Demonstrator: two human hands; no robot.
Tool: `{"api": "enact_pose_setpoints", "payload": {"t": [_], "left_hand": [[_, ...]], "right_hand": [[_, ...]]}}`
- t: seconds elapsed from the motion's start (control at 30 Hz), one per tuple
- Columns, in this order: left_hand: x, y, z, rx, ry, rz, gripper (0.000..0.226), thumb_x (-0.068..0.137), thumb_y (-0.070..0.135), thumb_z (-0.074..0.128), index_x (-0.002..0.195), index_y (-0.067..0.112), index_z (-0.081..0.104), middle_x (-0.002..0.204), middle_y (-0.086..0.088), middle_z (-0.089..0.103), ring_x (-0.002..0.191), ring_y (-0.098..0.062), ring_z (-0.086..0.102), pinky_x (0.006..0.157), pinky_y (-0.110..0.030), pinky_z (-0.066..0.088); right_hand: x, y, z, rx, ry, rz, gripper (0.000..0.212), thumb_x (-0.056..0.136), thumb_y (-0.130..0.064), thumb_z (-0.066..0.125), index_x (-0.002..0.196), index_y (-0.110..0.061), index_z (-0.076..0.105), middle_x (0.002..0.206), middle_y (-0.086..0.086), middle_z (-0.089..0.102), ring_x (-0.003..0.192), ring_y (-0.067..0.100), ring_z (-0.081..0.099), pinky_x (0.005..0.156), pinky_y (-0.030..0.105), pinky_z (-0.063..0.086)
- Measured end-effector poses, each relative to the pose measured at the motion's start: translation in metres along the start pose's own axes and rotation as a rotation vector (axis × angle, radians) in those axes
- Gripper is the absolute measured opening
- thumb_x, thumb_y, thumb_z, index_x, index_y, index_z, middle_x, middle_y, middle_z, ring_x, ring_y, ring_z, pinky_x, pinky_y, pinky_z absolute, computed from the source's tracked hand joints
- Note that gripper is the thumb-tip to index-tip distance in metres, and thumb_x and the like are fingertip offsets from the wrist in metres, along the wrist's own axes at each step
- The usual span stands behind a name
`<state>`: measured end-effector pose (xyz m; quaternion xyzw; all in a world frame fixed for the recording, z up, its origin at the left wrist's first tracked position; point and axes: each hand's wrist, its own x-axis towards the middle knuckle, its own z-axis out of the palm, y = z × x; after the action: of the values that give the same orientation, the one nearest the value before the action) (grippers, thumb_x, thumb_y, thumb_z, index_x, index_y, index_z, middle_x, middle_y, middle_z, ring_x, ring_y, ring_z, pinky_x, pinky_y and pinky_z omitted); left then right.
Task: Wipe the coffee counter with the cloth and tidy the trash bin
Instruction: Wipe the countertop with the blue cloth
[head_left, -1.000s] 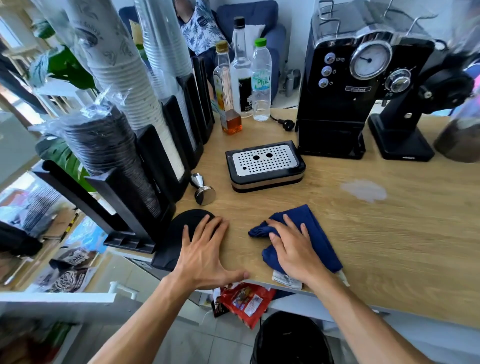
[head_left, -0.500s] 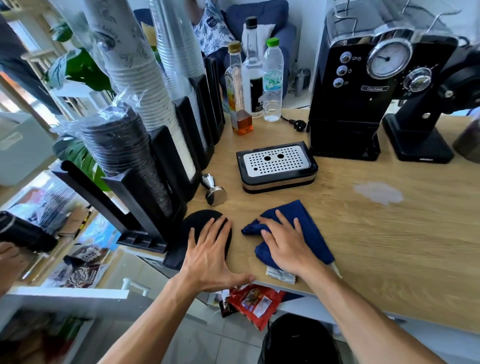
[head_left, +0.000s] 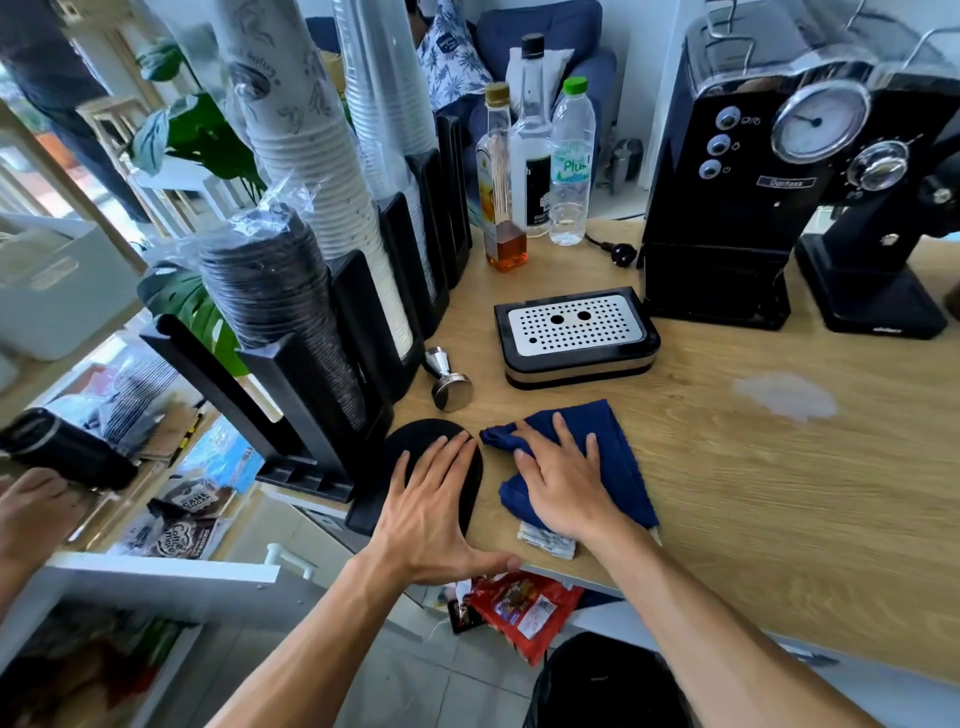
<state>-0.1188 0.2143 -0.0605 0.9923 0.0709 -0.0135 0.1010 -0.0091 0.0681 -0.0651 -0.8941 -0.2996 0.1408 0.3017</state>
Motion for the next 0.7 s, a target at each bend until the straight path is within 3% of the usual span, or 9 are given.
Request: {"api": "enact_pose_setpoints", "payload": {"t": [0.2,0.4,0.7], "left_hand": [[-0.001,-0.002,0.003,0.042,-0.008,0.009,0.147,0.04,0.103,0.038,0.154,0.017,0.007,0.163,0.006,0.003,0.148,-0.009,-0.004,0.117,-0.038,-0.01],[0.002,0.007,0.004,0.1,-0.051,0.033,0.149,0.04,0.105,0.034,0.154,0.014,0.006,0.163,0.001,0.002,0.149,-0.014,-0.007,0.117,-0.042,-0.013],[0.015,0.037,0.009,0.138,-0.078,0.109,0.15,0.038,0.105,0.029,0.154,0.014,0.001,0.164,0.002,0.001,0.15,-0.015,-0.007,0.115,-0.043,-0.02]], "right_hand": [[-0.029,0.014,-0.002,-0.089,-0.124,-0.144,0.043,0.099,-0.036,0.025,0.141,-0.029,0.031,0.155,-0.013,0.017,0.144,0.015,-0.008,0.112,0.048,-0.014],[-0.036,0.031,-0.019,-0.392,-0.22,-0.284,0.048,0.097,-0.044,0.021,0.144,-0.04,0.013,0.157,-0.015,0.002,0.144,0.019,-0.01,0.109,0.062,-0.009],[-0.056,0.063,-0.036,-0.406,-0.108,-0.15,0.053,0.093,-0.052,0.018,0.144,-0.041,0.007,0.157,-0.014,-0.001,0.143,0.017,-0.012,0.109,0.061,-0.008]]}}
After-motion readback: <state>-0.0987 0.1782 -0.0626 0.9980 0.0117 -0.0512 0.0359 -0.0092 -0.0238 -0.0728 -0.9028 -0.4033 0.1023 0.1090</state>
